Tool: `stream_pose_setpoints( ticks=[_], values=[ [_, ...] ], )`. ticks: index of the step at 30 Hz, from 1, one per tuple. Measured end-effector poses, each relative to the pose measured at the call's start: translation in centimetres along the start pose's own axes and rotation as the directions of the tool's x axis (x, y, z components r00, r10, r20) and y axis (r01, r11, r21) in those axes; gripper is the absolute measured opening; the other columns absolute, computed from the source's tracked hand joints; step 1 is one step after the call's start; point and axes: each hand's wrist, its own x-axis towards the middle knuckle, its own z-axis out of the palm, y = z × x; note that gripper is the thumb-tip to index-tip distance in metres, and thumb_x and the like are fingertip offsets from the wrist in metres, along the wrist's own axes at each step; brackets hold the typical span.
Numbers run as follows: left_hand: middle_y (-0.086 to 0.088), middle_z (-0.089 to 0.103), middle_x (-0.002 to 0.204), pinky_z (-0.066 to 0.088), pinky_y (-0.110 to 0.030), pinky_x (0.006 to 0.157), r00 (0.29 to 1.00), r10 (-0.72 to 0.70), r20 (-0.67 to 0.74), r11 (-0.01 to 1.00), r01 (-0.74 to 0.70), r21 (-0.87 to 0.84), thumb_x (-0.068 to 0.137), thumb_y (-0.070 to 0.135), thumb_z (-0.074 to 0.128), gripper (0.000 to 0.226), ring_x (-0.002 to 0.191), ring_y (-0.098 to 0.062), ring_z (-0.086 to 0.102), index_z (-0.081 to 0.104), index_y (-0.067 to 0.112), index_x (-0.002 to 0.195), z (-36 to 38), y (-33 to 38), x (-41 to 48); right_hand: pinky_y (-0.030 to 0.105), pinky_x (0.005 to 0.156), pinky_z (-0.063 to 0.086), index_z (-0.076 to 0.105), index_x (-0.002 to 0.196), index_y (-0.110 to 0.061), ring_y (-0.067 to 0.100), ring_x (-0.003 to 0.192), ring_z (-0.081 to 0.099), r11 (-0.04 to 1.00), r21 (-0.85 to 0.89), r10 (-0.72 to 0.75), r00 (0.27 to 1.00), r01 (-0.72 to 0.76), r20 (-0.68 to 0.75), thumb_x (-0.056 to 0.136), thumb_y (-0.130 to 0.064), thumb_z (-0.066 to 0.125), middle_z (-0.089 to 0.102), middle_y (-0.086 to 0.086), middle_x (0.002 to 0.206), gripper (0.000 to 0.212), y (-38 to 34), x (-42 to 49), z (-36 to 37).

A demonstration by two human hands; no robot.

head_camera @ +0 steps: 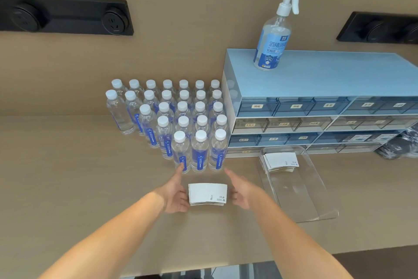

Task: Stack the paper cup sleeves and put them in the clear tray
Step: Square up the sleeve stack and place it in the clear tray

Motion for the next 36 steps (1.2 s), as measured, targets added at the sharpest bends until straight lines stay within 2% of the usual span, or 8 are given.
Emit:
stream_pose_setpoints(
  ticks=[4,9,17,20,25,29,33,36],
  values=[
    [-0.019,0.074,0.076,0.040,-0.039,0.082,0.999,-0.016,-0.043,0.995,0.020,0.093,0.080,0.089,0.022,0.098,0.080,-0.024,0.060,0.057,-0.001,0.094,0.9,0.1,1.0,0.029,0.077,0.053,0.037,0.145,-0.027,0.017,0.087,0.069,0.994,0.109,-0.005,0.999,0.009,-0.038,0.089,-0.075,0.039,0.067,0.004,0.122,0.074,-0.4,-0.2,2.3],
    [-0.018,0.071,0.092,0.045,-0.033,0.069,0.996,0.040,-0.081,0.993,-0.030,0.115,0.081,0.087,0.026,0.101,0.085,-0.028,0.064,0.046,0.005,0.135,1.2,0.4,2.0,0.036,0.103,0.045,0.041,0.145,-0.023,0.020,0.103,0.067,0.998,0.024,-0.056,0.996,0.058,-0.071,0.090,-0.076,0.032,0.068,0.004,0.118,0.077,0.3,0.5,4.3],
    [-0.011,0.077,0.069,0.046,-0.034,0.058,0.992,0.057,-0.117,0.986,-0.038,0.160,0.089,0.080,0.026,0.089,0.074,-0.025,0.072,0.046,0.007,0.137,1.5,0.6,2.8,0.034,0.081,0.058,0.046,0.131,-0.022,0.023,0.099,0.072,0.988,0.148,-0.042,0.996,0.053,-0.075,0.094,-0.067,0.041,0.072,0.009,0.111,0.059,-0.1,0.5,3.4],
    [-0.012,0.076,0.088,0.049,-0.034,0.074,0.984,0.084,-0.155,0.988,-0.062,0.142,0.091,0.076,0.028,0.079,0.087,-0.026,0.071,0.049,0.014,0.135,1.9,0.5,3.1,0.030,0.065,0.059,0.043,0.123,-0.026,0.021,0.090,0.074,0.981,0.183,-0.041,0.996,0.055,-0.082,0.094,-0.066,0.042,0.073,0.006,0.101,0.050,-0.2,0.3,3.2],
    [-0.010,0.070,0.118,0.042,-0.045,0.106,0.972,0.128,-0.197,0.988,-0.107,0.113,0.092,0.075,0.026,0.075,0.115,-0.030,0.063,0.045,0.020,0.138,3.0,-0.3,2.6,0.043,0.106,0.046,0.046,0.139,-0.019,0.023,0.108,0.068,0.995,0.091,-0.041,0.996,0.049,-0.084,0.091,-0.068,0.042,0.069,0.008,0.121,0.070,0.4,0.9,3.7],
    [-0.008,0.079,0.079,0.058,-0.030,0.056,0.975,0.116,-0.190,0.993,-0.118,0.005,0.092,0.074,0.033,0.068,0.071,-0.024,0.077,0.058,0.019,0.121,3.9,0.0,1.7,0.037,0.104,0.045,0.049,0.139,-0.015,0.023,0.107,0.066,0.996,-0.071,-0.058,0.994,0.052,-0.095,0.090,-0.067,0.044,0.068,0.007,0.119,0.071,0.5,1.5,2.6],
    [-0.010,0.070,0.123,0.051,-0.034,0.092,0.913,0.274,-0.302,0.946,-0.199,0.256,0.094,0.069,0.038,0.067,0.111,-0.030,0.068,0.053,0.017,0.133,3.4,-0.6,1.9,0.031,0.090,0.045,0.055,0.130,-0.008,0.027,0.114,0.059,0.729,-0.653,-0.298,0.954,0.203,-0.036,0.084,-0.064,0.059,0.062,0.010,0.130,0.073,0.4,1.6,1.0],
    [-0.005,0.060,0.134,0.044,-0.029,0.094,0.798,0.515,-0.313,0.690,-0.170,0.703,0.084,0.061,0.061,0.068,0.121,-0.028,0.058,0.056,0.014,0.131,2.7,-1.7,1.6,0.032,0.095,0.046,0.050,0.129,-0.012,0.022,0.114,0.054,0.385,-0.845,-0.400,0.892,0.371,0.210,0.068,-0.051,0.082,0.055,0.008,0.132,0.079,0.2,1.5,0.4]
  ],
)
